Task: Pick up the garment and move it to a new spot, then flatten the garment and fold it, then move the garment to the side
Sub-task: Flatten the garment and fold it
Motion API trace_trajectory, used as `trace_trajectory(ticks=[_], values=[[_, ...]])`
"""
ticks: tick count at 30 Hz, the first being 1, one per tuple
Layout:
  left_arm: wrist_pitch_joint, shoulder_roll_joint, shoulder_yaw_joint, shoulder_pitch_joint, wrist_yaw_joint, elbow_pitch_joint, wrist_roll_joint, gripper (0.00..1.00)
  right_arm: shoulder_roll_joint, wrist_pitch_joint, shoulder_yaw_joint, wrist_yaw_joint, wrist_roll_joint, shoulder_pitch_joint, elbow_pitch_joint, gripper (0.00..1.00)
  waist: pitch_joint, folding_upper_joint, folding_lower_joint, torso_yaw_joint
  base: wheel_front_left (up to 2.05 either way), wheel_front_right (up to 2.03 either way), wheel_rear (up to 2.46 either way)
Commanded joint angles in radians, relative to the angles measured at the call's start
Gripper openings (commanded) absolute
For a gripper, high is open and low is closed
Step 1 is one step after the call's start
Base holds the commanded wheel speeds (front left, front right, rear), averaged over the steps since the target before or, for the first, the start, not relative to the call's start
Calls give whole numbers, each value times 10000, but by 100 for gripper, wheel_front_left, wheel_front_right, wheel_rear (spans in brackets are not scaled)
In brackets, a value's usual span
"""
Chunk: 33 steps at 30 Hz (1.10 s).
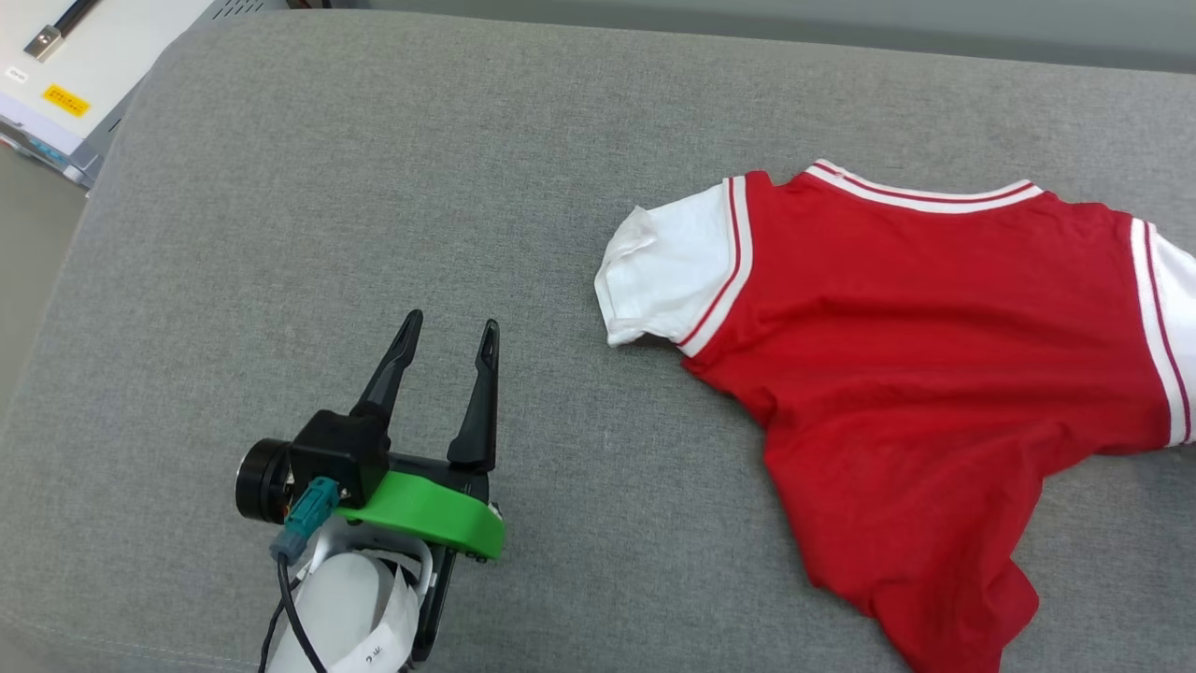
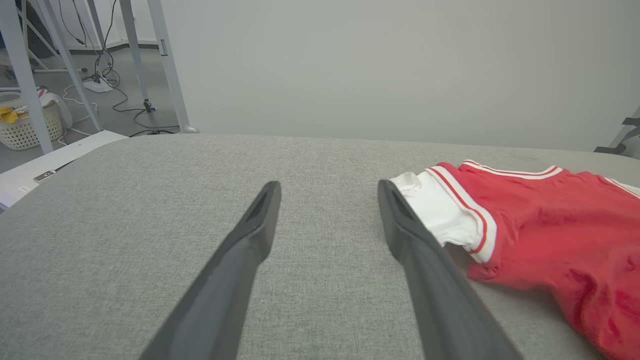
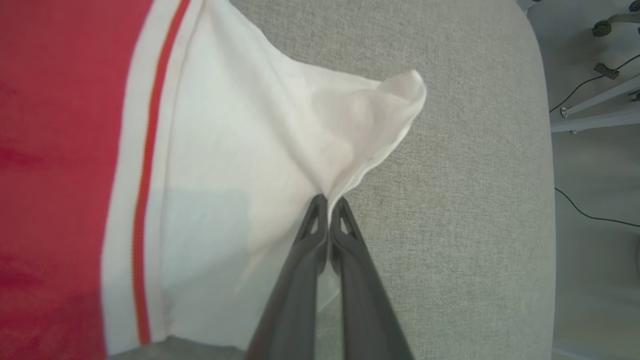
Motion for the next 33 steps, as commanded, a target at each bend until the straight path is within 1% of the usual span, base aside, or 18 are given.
trace_trajectory(ticks=[1, 4, 5, 6, 11, 17, 21, 26, 30, 33], values=[[-59, -24, 18, -132, -27, 34, 68, 100, 56, -94, -235, -15, -171, 160, 221, 0, -21, 120, 0, -17, 0, 0, 0], [-59, 7, 50, -140, -27, 105, 68, 100, 304, -216, -619, -15, -500, 250, 572, 0, -128, 120, 0, -87, 0, 0, 0], [-59, 12, 60, -141, -27, 119, 69, 100, 379, -350, -719, -15, -571, 244, 605, 20, -168, 120, 0, -119, 0, 0, 0], [-59, 15, 65, -142, -27, 129, 66, 100, 482, -565, -843, -15, -631, 221, 624, 100, -219, 120, 0, -160, 0, 0, 0], [-59, 49, 66, -84, -28, 245, 40, 100, 901, -1598, -928, -15, -508, 31, 472, 100, -610, 120, 0, -399, 0, 0, 0], [-59, 79, 123, 72, -28, 269, -53, 100, 1332, -3370, -492, -15, 358, 208, -535, 100, -1203, 120, 0, -725, 0, 0, 0], [-59, 81, 170, 233, -28, 245, -146, 100, 1724, -4490, -406, -15, 899, 894, -1586, 100, -1513, 120, 0, -900, 0, 0, 0], [-59, 61, 221, 552, -28, 263, -424, 100, 2624, -5771, -460, -15, 1374, 2159, -2983, 100, -1751, 120, 0, -1096, 0, 0, 0], [-59, 54, 190, 767, -28, 327, -590, 100, 3195, -6477, -299, -15, 1579, 3113, -3845, 100, -1841, 120, 0, -1209, 0, 0, 0], [-59, 84, 167, 849, -28, 354, -674, 100, 3496, -6793, -252, -15, 1546, 3616, -4341, 100, -1873, 120, 0, -1289, 0, 0, 0]])
